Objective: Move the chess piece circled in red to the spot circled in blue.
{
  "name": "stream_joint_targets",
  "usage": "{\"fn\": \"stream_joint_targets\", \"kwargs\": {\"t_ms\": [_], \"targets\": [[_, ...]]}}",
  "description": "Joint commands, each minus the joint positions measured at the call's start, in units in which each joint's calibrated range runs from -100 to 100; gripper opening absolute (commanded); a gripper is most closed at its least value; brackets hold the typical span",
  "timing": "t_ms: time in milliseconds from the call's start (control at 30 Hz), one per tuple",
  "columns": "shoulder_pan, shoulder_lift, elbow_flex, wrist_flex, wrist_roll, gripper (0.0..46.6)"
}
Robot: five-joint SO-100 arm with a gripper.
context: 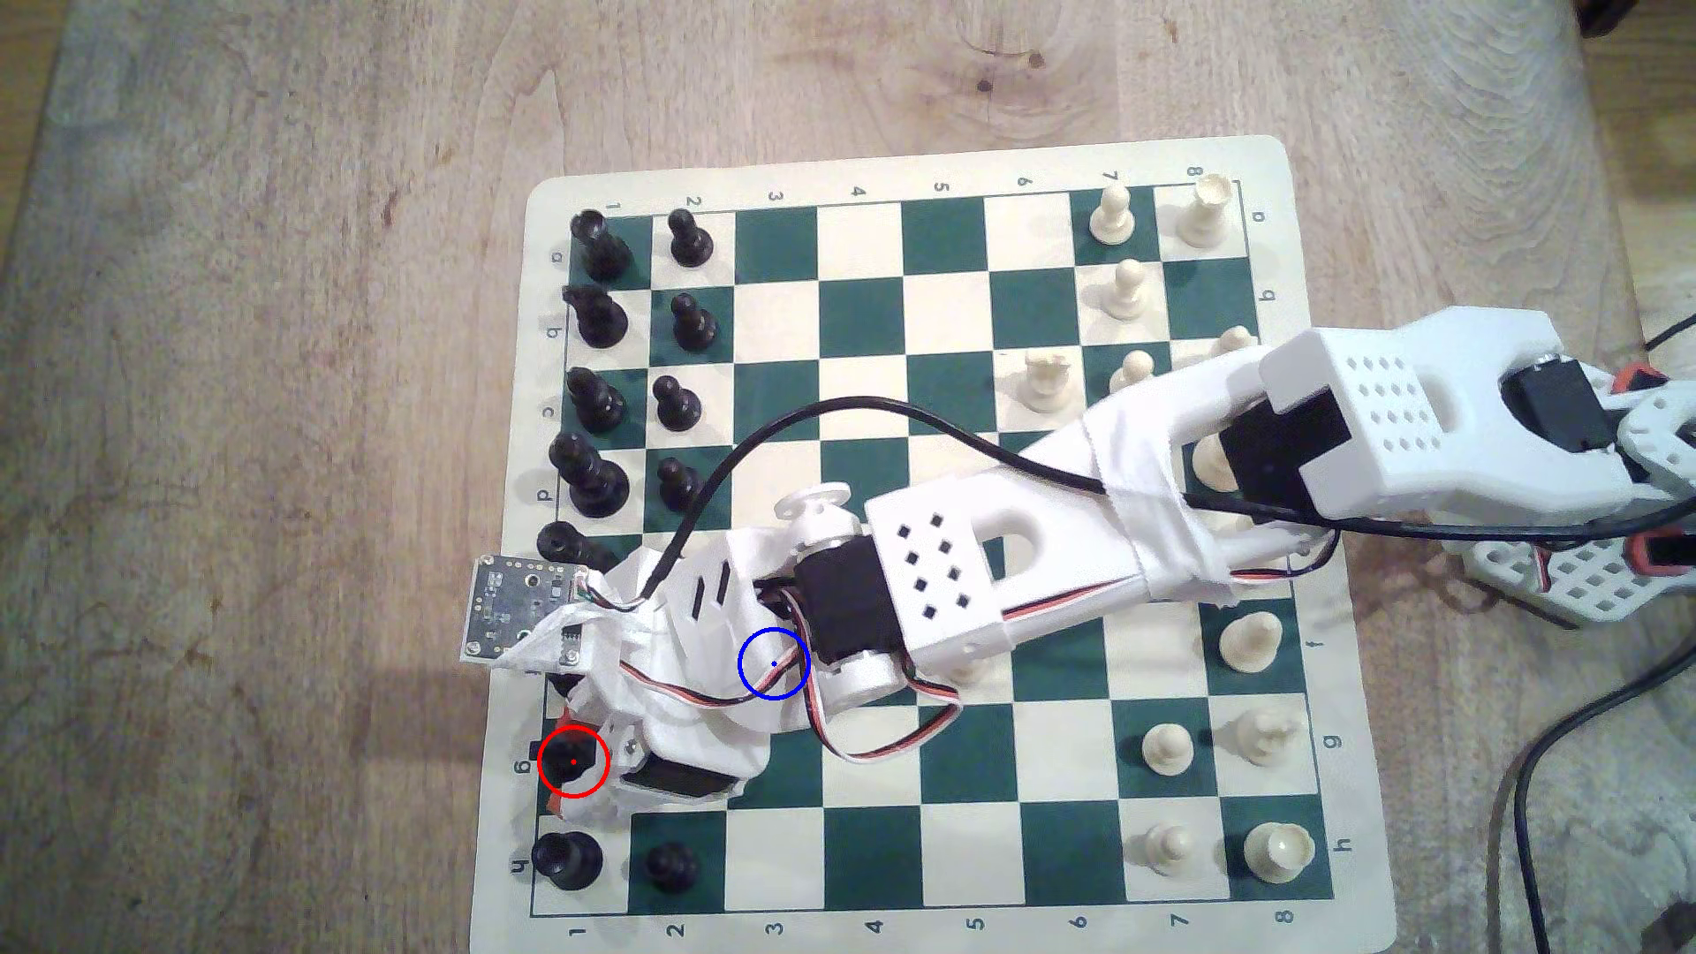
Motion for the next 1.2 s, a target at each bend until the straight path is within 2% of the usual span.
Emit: {"fn": "stream_joint_targets", "kwargs": {"t_ms": [0, 467, 1167], "targets": [[0.01, -0.74, -6.88, -1.57, 0.54, 12.5], [1.02, 2.65, -10.41, -2.72, 2.00, 12.4], [0.79, 3.76, -10.41, -3.62, 2.39, 10.9]]}}
